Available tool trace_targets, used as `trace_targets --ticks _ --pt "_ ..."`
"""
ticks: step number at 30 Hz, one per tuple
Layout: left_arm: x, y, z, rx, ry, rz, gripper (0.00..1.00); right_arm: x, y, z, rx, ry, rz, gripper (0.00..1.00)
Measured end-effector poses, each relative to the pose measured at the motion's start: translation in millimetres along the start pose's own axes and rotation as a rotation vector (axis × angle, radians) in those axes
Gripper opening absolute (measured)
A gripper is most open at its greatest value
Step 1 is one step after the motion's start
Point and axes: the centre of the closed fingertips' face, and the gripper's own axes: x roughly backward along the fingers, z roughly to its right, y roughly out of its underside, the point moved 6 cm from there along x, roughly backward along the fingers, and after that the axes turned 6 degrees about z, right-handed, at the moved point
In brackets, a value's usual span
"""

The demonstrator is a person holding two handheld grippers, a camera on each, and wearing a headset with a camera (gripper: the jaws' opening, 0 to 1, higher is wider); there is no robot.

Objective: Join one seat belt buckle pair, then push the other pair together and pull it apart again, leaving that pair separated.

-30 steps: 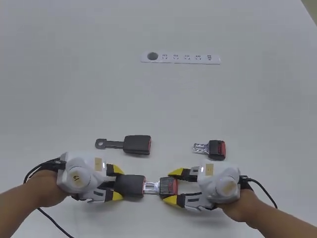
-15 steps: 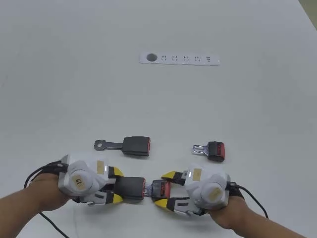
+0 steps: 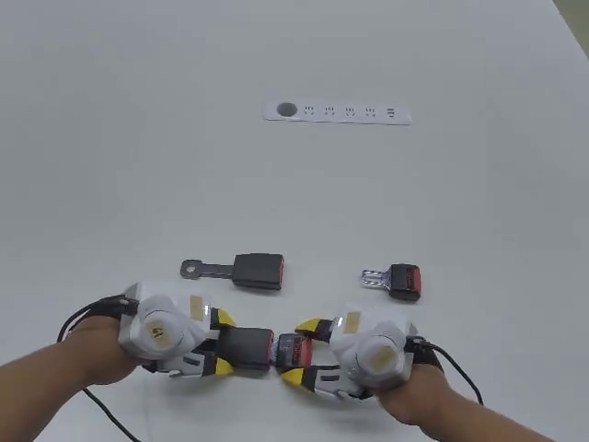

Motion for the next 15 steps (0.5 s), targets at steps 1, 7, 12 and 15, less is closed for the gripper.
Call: trace_targets --ticks 1,7,12,15 --pt "0.2 0.0 0.2 0.001 0.0 0.001 0.32 -0.5 -0.4 0.3 0.004 -0.001 -0.002 0.36" --pt "0.4 0.3 -0.6 0.008 -0.001 0.01 0.32 -0.5 -0.5 1.8 0.013 -0.002 -0.004 0.36" --pt "0.2 0.6 -0.7 0.008 -0.003 0.014 0.32 0.3 -0.5 3.7 0.02 -0.01 -0.01 0.35" --pt "0.4 1.5 -0.6 0.009 -0.003 0.024 0.32 0.7 -0.5 3.6 0.028 -0.013 -0.016 0.35"
